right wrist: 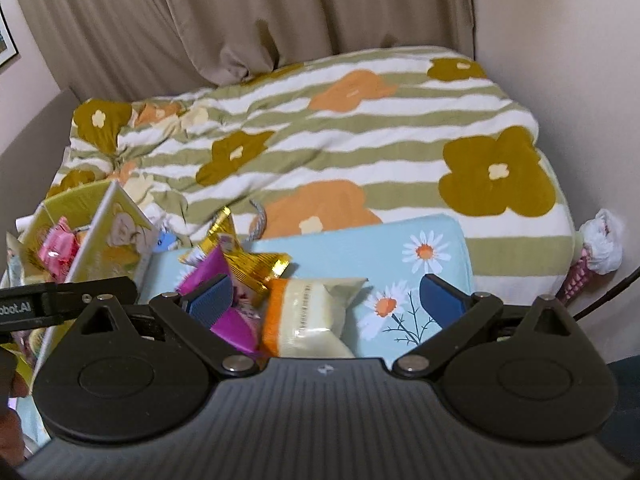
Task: Organize snacks
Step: 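Grasp the purple chip bag with the left tool while the right tool grasps the cream-and-orange bag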
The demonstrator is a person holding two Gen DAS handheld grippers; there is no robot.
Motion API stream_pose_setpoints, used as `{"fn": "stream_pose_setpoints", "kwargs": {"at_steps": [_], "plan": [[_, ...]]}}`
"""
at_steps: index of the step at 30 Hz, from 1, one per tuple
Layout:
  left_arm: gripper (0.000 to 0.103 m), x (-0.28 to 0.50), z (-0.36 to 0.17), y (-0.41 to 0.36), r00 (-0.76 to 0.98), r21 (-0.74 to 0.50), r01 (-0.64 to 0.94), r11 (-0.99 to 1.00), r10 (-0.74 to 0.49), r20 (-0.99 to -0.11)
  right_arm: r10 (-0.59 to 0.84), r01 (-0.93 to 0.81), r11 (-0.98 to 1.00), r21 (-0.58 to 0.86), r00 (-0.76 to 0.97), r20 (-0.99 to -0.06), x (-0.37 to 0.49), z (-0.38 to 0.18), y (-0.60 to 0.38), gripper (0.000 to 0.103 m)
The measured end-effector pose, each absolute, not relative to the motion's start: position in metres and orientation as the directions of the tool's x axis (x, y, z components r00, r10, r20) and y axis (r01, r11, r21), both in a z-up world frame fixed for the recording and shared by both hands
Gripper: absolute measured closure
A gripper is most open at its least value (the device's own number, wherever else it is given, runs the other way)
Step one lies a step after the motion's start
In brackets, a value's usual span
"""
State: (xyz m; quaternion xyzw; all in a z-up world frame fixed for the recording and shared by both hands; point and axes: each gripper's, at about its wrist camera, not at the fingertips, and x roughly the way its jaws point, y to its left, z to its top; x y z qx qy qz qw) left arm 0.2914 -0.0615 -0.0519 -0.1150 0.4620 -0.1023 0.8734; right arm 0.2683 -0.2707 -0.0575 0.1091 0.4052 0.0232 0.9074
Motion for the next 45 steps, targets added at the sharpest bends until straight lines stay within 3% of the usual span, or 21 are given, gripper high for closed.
{"fn": "stream_pose_setpoints", "kwargs": {"at_steps": [14,16,31,45], "plan": [[0.012,0.311,-0.098,-0.088,0.531,-0.225,0.001,0.974,-0.191,-0.826,0.222,0.042,0.955,0.295,0.561,-0.797,0.31,-0.116,-0.289,0.0],[0.016,0.313,-0.103,-0.089,0.519,-0.22,-0.003,0.976,-0.186,-0.834,0.224,0.046,0.954,0.296,0.55,-0.805,0.313,-0.121,-0.29,0.0],[0.023,0.307,-0.12,-0.097,0.472,-0.118,0.09,0.989,-0.147,-0.869,0.32,0.016,0.925,0.379,0.506,-0.801,0.324,-0.134,-0.285,0.0],[0.043,0.294,-0.11,-0.087,0.487,-0.097,0.121,0.988,-0.144,-0.861,0.347,-0.049,0.929,0.367,0.456,-0.819,0.326,-0.143,-0.267,0.0]]}}
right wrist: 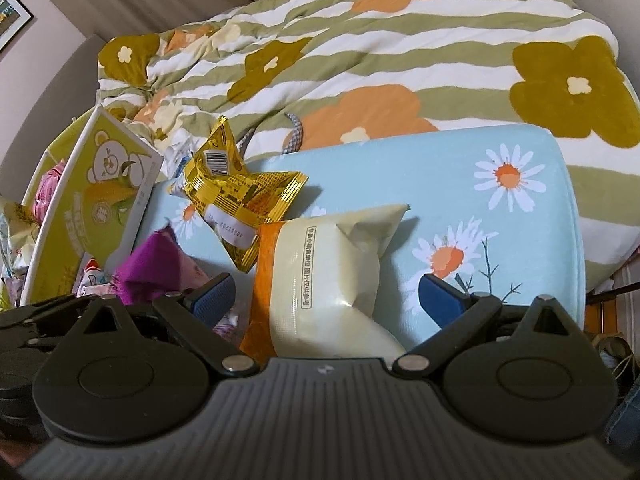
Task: Organize snacks
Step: 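Grasp the purple chip bag with the left tool while the right tool grasps the cream-and-orange bag, then carry both bags over the box and open both tools to drop them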
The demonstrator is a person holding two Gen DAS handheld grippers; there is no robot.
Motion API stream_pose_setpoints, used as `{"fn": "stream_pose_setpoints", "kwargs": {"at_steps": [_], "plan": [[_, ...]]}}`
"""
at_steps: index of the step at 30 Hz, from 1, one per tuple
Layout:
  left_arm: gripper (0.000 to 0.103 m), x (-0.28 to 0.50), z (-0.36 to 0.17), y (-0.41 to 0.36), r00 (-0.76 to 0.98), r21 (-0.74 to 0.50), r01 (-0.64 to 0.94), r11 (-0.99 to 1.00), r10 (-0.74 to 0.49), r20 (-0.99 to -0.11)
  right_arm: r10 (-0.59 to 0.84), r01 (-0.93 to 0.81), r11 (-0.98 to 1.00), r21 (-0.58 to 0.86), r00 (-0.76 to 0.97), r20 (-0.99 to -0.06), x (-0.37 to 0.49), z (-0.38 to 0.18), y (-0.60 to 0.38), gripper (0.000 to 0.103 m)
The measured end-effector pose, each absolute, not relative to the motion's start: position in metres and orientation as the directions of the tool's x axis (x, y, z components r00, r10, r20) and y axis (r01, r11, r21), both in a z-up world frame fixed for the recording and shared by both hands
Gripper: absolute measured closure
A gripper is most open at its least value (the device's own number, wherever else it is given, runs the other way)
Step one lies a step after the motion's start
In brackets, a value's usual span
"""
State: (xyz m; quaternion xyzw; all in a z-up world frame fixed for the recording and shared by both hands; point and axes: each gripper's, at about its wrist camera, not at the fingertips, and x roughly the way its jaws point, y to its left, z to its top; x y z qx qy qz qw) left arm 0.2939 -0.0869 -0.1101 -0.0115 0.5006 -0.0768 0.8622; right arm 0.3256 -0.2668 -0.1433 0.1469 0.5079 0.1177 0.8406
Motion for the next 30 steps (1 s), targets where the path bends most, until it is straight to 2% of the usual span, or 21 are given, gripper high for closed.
{"fn": "stream_pose_setpoints", "kwargs": {"at_steps": [6,7,8,9,11,20,30], "plan": [[0.048,0.288,-0.102,-0.082,0.507,-0.112,0.128,0.985,-0.163,-0.846,0.347,-0.064,0.932,0.357,0.446,-0.825,0.331,-0.149,-0.259,0.0],[0.048,0.287,-0.101,-0.082,0.509,-0.115,0.13,0.985,-0.166,-0.844,0.349,-0.07,0.932,0.356,0.439,-0.828,0.332,-0.15,-0.257,0.002],[0.048,0.287,-0.1,-0.08,0.511,-0.117,0.131,0.984,-0.168,-0.843,0.352,-0.076,0.932,0.355,0.43,-0.831,0.333,-0.152,-0.254,0.015],[0.048,0.286,-0.1,-0.079,0.514,-0.12,0.132,0.984,-0.171,-0.841,0.353,-0.081,0.932,0.352,0.419,-0.837,0.334,-0.154,-0.252,0.02],[0.049,0.285,-0.098,-0.077,0.519,-0.126,0.136,0.983,-0.179,-0.836,0.353,-0.083,0.932,0.352,0.417,-0.838,0.332,-0.155,-0.25,0.023],[0.049,0.273,-0.067,-0.076,0.574,-0.182,0.174,0.968,-0.25,-0.78,0.307,-0.078,0.948,0.309,0.484,-0.819,0.309,-0.128,-0.255,0.025],[0.049,0.252,-0.001,-0.053,0.696,-0.209,0.195,0.958,-0.286,-0.659,0.3,-0.112,0.95,0.292,0.591,-0.749,0.289,-0.067,-0.248,0.025]]}}
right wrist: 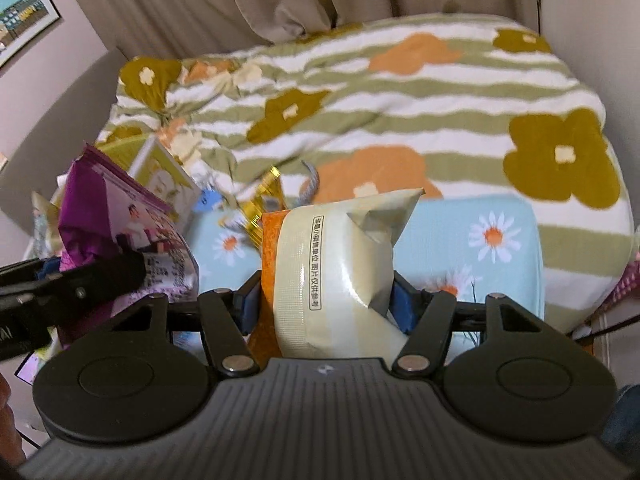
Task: Organize snacks
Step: 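Carry both bags over the box and open both tools to drop them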
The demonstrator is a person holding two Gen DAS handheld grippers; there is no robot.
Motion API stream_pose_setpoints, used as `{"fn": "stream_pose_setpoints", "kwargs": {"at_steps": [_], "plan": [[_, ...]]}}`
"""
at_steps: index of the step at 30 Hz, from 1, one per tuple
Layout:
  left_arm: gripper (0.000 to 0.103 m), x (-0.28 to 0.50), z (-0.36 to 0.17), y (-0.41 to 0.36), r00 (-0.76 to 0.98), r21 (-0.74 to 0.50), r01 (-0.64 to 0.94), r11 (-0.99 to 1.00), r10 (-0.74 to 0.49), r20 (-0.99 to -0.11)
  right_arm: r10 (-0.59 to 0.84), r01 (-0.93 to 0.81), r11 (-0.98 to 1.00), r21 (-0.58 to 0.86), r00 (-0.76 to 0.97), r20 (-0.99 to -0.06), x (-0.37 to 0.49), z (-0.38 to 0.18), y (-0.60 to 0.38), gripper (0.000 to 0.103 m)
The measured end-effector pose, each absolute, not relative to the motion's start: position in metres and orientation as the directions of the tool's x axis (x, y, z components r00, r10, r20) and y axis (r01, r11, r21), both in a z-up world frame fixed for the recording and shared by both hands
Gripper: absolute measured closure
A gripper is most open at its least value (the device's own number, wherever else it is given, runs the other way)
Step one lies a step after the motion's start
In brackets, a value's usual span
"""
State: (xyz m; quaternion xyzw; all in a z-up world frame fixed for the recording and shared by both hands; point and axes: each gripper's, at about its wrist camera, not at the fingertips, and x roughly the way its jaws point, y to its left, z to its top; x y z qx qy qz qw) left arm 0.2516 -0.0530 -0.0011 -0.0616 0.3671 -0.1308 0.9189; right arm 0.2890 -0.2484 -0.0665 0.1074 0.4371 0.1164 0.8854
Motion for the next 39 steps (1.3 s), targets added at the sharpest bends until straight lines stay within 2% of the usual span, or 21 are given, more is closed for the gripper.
{"fn": "stream_pose_setpoints", "kwargs": {"at_steps": [9,17,22,34,35,37,38,39], "plan": [[0.049,0.235,0.057,0.014,0.809,-0.16,0.123,0.979,-0.192,-0.556,0.366,-0.211,0.928,0.307,0.672,-0.644,0.282,-0.003,-0.203,0.025],[0.049,0.245,0.085,0.093,0.849,-0.13,0.052,0.99,-0.113,-0.516,0.433,-0.289,0.9,0.327,0.692,-0.578,0.295,0.028,-0.127,0.025],[0.048,0.271,0.085,0.148,0.834,-0.127,0.025,0.992,-0.091,-0.545,0.449,-0.306,0.892,0.333,0.69,-0.568,0.314,0.034,-0.076,0.025],[0.046,0.346,0.038,0.228,0.717,-0.202,0.05,0.978,-0.176,-0.674,0.37,-0.219,0.926,0.309,0.694,-0.617,0.362,0.018,0.009,0.025],[0.043,0.351,0.034,0.232,0.704,-0.205,0.05,0.977,-0.18,-0.687,0.36,-0.207,0.929,0.306,0.694,-0.623,0.365,0.016,0.013,0.025],[0.021,0.354,0.029,0.236,0.685,-0.218,0.061,0.974,-0.2,-0.7,0.34,-0.184,0.936,0.3,0.695,-0.633,0.37,0.011,0.019,0.025],[0.005,0.354,0.026,0.238,0.683,-0.227,0.067,0.972,-0.211,-0.7,0.33,-0.174,0.939,0.295,0.695,-0.639,0.373,0.009,0.022,0.025],[0.001,0.354,0.025,0.24,0.685,-0.233,0.071,0.97,-0.217,-0.695,0.321,-0.167,0.942,0.29,0.695,-0.643,0.374,0.006,0.024,0.025]]}}
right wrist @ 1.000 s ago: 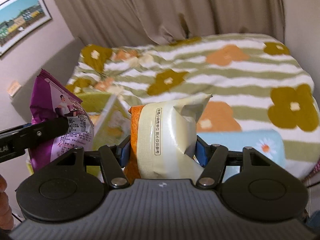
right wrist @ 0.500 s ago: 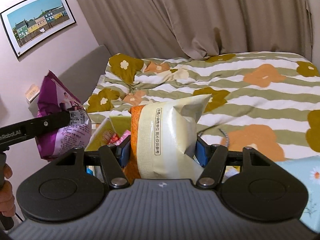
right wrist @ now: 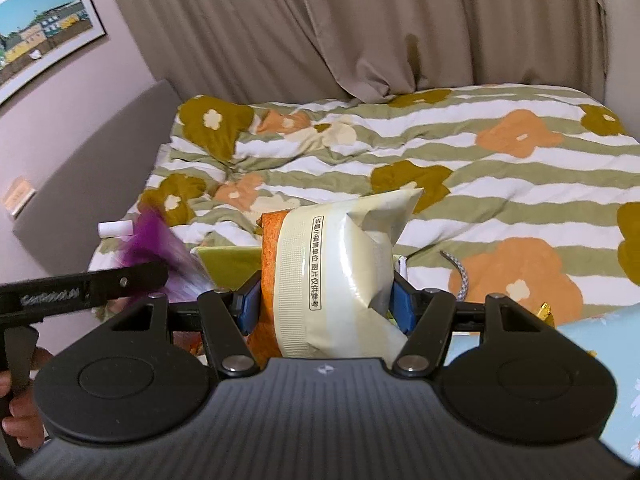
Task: Organize snacks
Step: 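Carry both bags over the box and open both tools to drop them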
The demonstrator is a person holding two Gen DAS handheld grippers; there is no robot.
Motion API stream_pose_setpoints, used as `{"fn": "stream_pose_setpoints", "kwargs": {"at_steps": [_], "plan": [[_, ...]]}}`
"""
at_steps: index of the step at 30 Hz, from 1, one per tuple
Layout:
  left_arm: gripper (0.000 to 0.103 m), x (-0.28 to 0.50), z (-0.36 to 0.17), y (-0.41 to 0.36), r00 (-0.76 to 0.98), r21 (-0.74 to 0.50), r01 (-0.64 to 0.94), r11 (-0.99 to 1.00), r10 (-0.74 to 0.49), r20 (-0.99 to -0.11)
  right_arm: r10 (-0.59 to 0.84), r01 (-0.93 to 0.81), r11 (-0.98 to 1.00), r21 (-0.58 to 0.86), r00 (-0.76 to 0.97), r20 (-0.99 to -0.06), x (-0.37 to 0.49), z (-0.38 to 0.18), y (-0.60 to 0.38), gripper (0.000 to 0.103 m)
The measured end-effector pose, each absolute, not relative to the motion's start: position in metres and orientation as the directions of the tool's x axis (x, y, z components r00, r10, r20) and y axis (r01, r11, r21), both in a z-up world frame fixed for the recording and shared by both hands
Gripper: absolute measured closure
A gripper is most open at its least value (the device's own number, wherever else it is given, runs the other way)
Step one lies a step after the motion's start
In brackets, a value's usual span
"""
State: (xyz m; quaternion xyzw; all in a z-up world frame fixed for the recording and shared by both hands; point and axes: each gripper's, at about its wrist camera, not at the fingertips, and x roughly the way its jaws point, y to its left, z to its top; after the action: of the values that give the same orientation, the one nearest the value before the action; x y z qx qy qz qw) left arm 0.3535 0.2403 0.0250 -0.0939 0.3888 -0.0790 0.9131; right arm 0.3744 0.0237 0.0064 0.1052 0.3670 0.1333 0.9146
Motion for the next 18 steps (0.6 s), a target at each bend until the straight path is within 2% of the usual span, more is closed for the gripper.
{"fn": "stream_pose_setpoints", "kwargs": {"at_steps": [6,14,15,16,18], "plan": [[0.001,0.344,0.026,0.25,0.688,-0.264,0.06,0.963,-0.232,-0.687,0.288,-0.131,0.952,0.275,0.683,-0.671,0.38,-0.004,0.03,0.025],[0.001,0.325,0.037,0.254,0.717,-0.227,0.007,0.974,-0.163,-0.677,0.3,-0.159,0.951,0.264,0.672,-0.677,0.391,-0.009,0.035,0.021],[0.001,0.323,0.037,0.255,0.719,-0.219,0.0,0.976,-0.152,-0.678,0.306,-0.163,0.949,0.269,0.672,-0.675,0.392,-0.009,0.037,0.016],[0.001,0.32,0.037,0.255,0.722,-0.209,-0.007,0.978,-0.14,-0.678,0.316,-0.169,0.946,0.277,0.676,-0.666,0.392,-0.01,0.038,0.0],[0.001,0.315,0.034,0.255,0.724,-0.197,-0.023,0.98,-0.12,-0.679,0.329,-0.177,0.94,0.291,0.689,-0.645,0.391,-0.011,0.039,0.0]]}}
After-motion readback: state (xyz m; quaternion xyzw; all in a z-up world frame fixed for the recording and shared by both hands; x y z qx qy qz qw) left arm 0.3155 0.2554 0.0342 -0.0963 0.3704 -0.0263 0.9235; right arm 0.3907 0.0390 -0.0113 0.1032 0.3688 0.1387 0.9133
